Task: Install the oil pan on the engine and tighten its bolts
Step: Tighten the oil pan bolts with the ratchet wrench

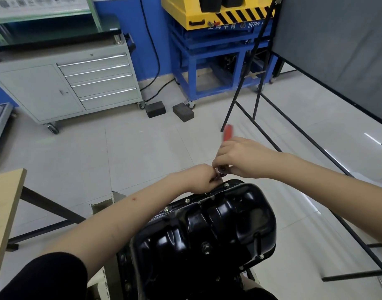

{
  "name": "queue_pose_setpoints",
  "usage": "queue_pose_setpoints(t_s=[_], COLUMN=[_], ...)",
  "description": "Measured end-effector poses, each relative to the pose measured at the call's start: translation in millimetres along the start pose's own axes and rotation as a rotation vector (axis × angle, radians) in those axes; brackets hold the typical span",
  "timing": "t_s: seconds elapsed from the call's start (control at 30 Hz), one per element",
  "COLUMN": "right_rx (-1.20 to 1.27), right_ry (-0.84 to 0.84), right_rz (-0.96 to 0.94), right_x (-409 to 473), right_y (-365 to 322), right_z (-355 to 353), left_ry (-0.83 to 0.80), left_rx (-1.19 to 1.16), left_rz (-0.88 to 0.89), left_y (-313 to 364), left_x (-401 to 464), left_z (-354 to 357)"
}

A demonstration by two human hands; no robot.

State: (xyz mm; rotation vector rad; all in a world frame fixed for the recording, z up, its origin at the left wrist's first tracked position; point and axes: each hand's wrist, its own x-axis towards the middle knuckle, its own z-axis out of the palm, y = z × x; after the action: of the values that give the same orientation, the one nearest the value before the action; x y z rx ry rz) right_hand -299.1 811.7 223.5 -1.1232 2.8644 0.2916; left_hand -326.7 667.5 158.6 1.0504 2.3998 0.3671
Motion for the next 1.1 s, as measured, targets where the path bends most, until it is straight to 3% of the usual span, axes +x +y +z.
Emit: queue_pose_setpoints(t_s=[0.1, 0.23, 0.47, 0.67, 0.9, 1.1], right_rx=[-0.017, 0.016, -0.007, 0.014, -0.046, -0.003], right_ry=[-0.005, -0.063, 0.016, 0.009, 0.054, -0.031], right_rz=[0.038, 0.187, 0.01, 0.195, 0.012, 0.116], right_x=[-1, -4, -4, -5, -6, -6], right_y=[1, -4, -1, -6, -3, -4], right_z=[-1, 1, 4, 8, 6, 7], left_ry=[-0.026, 0.062, 0.018, 0.081, 0.018, 0.069], left_rx=[-0.053, -0.062, -0.039, -0.031, 0.027, -0.025], left_rz=[0.004, -0.031, 0.004, -0.027, 0.01, -0.03], left_y=[-2, -4, 0, -4, 1, -3], left_x=[0, -5, -1, -6, -1, -3], left_z=[-1, 2, 6, 3, 7, 10])
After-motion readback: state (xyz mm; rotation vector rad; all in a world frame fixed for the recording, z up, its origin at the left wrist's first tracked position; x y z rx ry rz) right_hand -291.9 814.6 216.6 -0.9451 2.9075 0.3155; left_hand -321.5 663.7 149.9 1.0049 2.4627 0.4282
